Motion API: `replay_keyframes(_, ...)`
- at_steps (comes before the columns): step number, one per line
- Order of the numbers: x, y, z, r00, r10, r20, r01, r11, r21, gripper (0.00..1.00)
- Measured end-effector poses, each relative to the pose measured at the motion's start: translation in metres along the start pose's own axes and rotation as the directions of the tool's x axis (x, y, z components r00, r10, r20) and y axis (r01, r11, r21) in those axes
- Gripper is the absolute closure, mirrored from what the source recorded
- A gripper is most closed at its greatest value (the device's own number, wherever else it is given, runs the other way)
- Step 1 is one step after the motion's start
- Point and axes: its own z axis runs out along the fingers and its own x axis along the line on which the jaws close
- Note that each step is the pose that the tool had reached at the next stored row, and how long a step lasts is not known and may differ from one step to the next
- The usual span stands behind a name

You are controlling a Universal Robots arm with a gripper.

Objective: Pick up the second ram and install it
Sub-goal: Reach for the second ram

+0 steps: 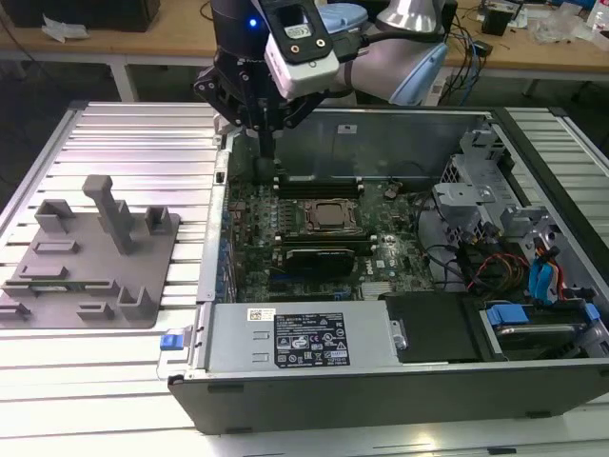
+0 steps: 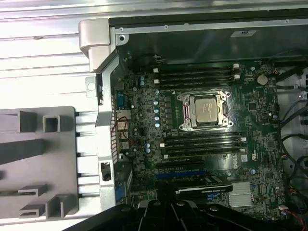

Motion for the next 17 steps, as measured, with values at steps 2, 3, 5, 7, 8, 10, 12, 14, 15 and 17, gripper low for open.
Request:
replay_keyframes(2, 0.0036, -0.0003, -0.0001, 1.0000, 0.000, 0.0000, 0.000, 1.0000, 0.0000, 0.92)
replay_keyframes(3, 0.0052, -0.0004, -0.0001, 1.0000, 0.000, 0.0000, 0.000, 1.0000, 0.0000, 0.92)
replay_keyframes(5, 0.0090, -0.0007, -0.0002, 1.0000, 0.000, 0.0000, 0.000, 1.0000, 0.0000, 0.92)
replay_keyframes(7, 0.0110, -0.0008, -0.0003, 1.0000, 0.000, -0.0001, 0.000, 1.0000, 0.0001, 0.92)
replay_keyframes(8, 0.0128, -0.0010, -0.0003, 1.0000, 0.000, 0.0000, 0.000, 1.0000, 0.0000, 0.92)
replay_keyframes(10, 0.0161, -0.0012, -0.0004, 1.0000, 0.000, 0.0000, 0.000, 1.0000, 0.0000, 0.92)
replay_keyframes(12, 0.0200, -0.0015, -0.0005, 1.0000, 0.000, 0.0000, 0.000, 1.0000, 0.0000, 0.92)
replay_keyframes(14, 0.0224, -0.0017, -0.0006, 1.0000, 0.000, 0.0000, 0.000, 1.0000, 0.0000, 0.92)
replay_keyframes(15, 0.0244, -0.0018, -0.0006, 1.0000, 0.000, 0.0000, 0.000, 1.0000, 0.0000, 0.92)
replay_keyframes(17, 0.0274, -0.0021, -0.0007, 1.0000, 0.000, -0.0001, 0.000, 1.0000, 0.0000, 0.92)
